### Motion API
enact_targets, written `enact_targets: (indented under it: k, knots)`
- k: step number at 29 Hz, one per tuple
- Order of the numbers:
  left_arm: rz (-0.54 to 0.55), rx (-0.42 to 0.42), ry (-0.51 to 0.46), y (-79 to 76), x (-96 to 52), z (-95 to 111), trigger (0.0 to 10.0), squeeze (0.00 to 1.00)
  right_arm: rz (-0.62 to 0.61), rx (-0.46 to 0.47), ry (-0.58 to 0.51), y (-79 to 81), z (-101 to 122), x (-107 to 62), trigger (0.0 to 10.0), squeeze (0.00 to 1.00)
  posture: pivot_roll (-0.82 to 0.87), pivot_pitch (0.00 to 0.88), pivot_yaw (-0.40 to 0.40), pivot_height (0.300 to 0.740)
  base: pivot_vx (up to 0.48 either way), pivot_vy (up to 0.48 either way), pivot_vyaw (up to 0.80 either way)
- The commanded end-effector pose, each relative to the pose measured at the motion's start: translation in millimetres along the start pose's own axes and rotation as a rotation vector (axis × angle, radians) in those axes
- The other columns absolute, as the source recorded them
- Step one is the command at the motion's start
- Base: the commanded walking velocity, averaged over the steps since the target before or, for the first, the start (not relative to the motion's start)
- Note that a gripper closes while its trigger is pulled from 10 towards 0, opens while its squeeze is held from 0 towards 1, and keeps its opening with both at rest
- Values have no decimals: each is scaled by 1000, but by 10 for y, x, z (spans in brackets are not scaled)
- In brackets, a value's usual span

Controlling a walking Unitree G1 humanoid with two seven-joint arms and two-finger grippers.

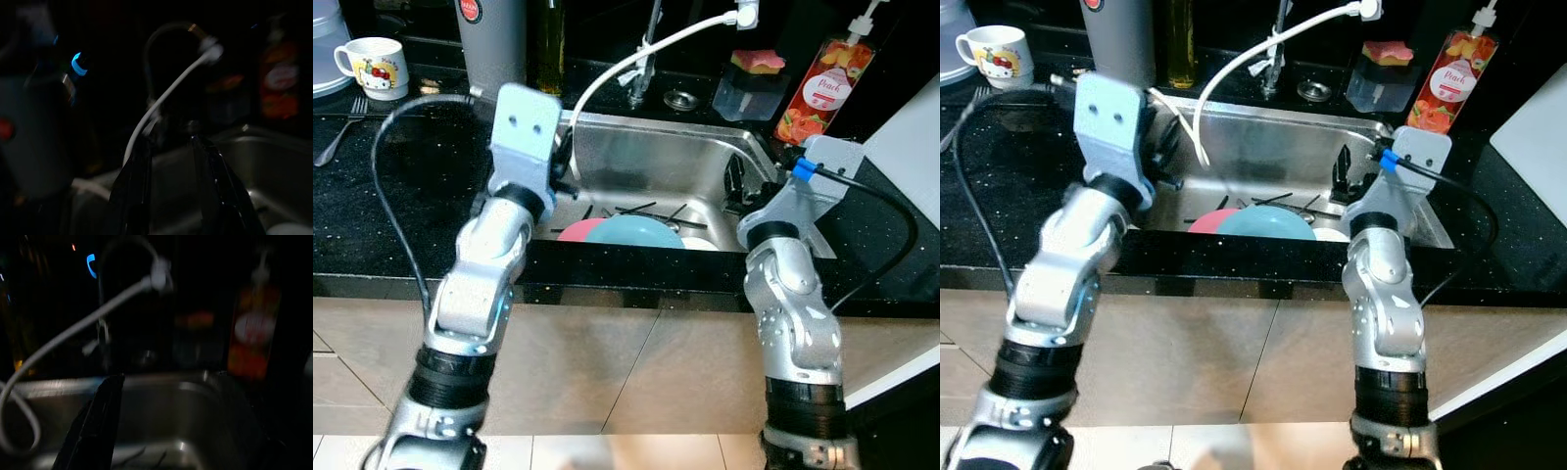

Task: Kitchen organization

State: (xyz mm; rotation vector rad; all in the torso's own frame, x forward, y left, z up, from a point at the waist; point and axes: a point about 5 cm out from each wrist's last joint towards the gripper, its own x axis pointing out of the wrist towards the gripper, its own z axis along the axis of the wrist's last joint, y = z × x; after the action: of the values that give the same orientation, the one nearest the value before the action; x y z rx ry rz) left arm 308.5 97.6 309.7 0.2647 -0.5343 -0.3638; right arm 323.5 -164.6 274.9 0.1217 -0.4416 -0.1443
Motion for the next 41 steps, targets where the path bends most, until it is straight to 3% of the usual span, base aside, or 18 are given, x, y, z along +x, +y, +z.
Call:
enact_targets:
  k: [1,6,11,26,41]
  knots:
    - [-46,19,-42,-65,14,81,10000,0,-19,-20,-67,-55,140,24,10000,0,238,61,-129,740,0,0,0]
    - [-72,-20,-58,-133,8,99,10000,0,-26,1,-143,-70,374,118,10000,0,235,62,-128,740,0,0,0]
    - [-74,-46,-57,-149,38,106,10000,0,-51,65,-88,-103,294,159,10000,0,246,65,-137,740,0,0,0]
    - [-41,-88,25,-131,48,-29,10000,0,-69,97,-14,-111,120,118,10000,0,251,73,-128,740,0,0,0]
    - [-11,-78,101,-9,119,-88,10000,0,-113,89,-4,-116,21,8,10000,0,273,59,-43,740,0,0,0]
